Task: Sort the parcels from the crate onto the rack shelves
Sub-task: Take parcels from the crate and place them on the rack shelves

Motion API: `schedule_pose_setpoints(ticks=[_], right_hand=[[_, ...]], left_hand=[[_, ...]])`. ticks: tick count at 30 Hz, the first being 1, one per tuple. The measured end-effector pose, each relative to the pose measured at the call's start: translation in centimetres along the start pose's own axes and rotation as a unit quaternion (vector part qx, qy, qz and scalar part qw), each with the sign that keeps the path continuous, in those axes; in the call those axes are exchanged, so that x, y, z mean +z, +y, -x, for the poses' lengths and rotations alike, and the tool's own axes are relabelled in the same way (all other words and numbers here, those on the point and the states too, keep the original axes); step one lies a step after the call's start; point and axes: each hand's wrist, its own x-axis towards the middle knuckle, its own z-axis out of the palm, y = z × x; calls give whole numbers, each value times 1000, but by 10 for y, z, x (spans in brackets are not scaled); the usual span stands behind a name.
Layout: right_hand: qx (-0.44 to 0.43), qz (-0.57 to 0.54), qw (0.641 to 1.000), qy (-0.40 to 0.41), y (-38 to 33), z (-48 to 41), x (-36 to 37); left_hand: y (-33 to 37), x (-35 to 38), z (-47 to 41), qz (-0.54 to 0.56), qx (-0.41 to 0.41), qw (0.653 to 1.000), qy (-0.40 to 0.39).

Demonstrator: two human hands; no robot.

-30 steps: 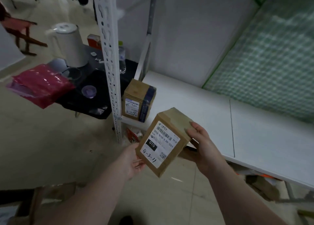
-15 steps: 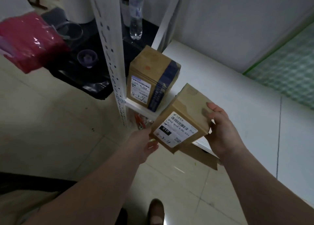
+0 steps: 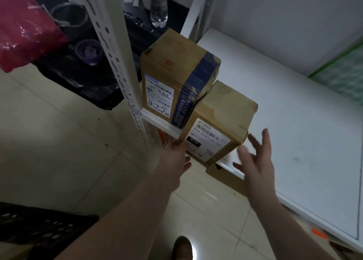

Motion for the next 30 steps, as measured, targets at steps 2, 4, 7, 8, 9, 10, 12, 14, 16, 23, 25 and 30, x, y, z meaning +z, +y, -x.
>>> schedule_pose_setpoints(ticks=[2, 4, 7, 8, 9, 10, 12, 14, 16, 23, 25, 30], right_hand=[[11, 99, 994, -39, 11, 4, 9], [4, 161, 984, -75, 22, 2, 20], [-9, 192, 979, -69, 33, -7, 33], [-3, 187, 981, -56, 33, -10, 36], [2, 180, 983, -41, 34, -13, 39], [7, 174, 984, -29, 34, -17, 41], [19, 169, 985, -14, 35, -25, 42], [36, 165, 986, -3, 38, -32, 42], [56, 153, 987, 4, 40, -38, 42], [84, 146, 986, 15, 40, -51, 42], [84, 146, 986, 11, 38, -53, 43], [84, 139, 987, -6, 35, -55, 43]], left_hand=[[-2, 2, 2, -42, 38, 998, 19], [-4, 2, 0, -71, 77, 994, 27], [-4, 3, -2, -87, 90, 992, 2], [-5, 4, -3, -100, 87, 991, -6], [-5, 4, -4, -116, 91, 989, -13], [-5, 4, -5, -133, 95, 986, -17], [-4, 5, -6, -151, 97, 983, -29], [-1, 8, -6, -174, 93, 979, -47], [1, 11, -6, -179, 78, 978, -71], [6, 15, -12, -199, 62, 972, -110], [7, 16, -13, -201, 64, 971, -112], [10, 13, -11, -179, 39, 977, -108]])
